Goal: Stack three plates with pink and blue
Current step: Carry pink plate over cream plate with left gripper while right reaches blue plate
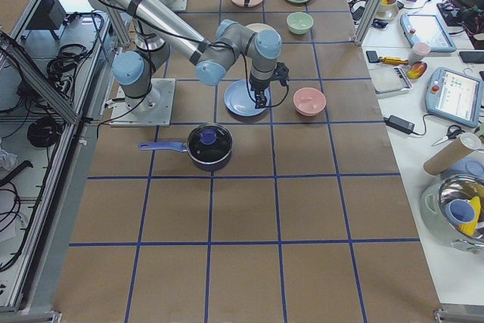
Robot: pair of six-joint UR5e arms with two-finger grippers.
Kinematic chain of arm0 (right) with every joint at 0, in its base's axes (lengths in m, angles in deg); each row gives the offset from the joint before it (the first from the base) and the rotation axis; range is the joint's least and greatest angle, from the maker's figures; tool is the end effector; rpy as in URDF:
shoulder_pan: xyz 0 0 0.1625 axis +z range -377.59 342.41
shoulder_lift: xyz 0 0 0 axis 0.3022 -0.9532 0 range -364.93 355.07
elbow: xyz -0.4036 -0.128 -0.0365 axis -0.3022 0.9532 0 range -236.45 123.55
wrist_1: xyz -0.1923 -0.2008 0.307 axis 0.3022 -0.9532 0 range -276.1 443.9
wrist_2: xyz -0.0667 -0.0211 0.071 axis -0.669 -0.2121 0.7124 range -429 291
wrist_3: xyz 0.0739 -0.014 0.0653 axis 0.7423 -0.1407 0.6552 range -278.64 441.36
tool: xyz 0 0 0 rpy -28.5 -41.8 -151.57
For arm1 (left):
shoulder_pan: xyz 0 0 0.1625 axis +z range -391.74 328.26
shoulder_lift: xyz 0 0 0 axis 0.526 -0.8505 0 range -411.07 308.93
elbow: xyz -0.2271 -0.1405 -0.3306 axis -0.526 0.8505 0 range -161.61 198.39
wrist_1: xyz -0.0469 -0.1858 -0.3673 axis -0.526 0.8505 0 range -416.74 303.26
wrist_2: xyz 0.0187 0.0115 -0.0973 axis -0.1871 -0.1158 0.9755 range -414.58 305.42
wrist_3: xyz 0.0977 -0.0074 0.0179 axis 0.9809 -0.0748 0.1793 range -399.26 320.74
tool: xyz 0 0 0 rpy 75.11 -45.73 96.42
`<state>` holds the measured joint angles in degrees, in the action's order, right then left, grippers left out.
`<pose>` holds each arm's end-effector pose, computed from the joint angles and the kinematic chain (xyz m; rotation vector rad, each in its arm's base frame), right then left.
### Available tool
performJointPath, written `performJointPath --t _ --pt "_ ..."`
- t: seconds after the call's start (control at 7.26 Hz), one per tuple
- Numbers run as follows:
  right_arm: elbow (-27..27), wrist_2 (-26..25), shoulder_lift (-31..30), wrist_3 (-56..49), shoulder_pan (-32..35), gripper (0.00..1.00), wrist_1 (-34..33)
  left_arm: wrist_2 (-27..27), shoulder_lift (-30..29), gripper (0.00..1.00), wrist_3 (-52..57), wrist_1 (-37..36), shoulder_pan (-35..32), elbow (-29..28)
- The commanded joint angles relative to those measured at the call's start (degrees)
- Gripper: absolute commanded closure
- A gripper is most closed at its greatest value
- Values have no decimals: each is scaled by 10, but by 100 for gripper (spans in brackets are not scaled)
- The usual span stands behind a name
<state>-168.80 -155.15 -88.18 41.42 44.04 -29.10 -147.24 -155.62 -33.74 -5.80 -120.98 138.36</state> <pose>-0.1055 -0.4899 0.2844 -0.2997 3.0106 0.0763 -0.1226 -0.4779 0.1903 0.1319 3.0940 0.1517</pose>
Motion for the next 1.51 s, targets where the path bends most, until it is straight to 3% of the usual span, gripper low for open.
performJointPath --t 0.0,0.14,0.55,0.96,1.1,1.38 --pt "-20 -1 13 -6 -1 20 -34 -1 8 100 -9 4 -36 -31" --pt "-20 -1 25 -6 -2 22 -39 -2 4 100 -47 21 -70 -64" --pt "-22 -3 40 -6 -2 29 -39 0 -35 100 -141 186 -165 -242" --pt "-24 -2 49 -7 -4 33 -42 -1 -127 100 -246 209 -263 -380" --pt "-24 -2 57 -10 -15 33 -44 -28 -150 100 -253 266 -275 -418" --pt "-24 -3 84 -19 -20 36 -70 -27 -194 100 -283 265 -305 -451"
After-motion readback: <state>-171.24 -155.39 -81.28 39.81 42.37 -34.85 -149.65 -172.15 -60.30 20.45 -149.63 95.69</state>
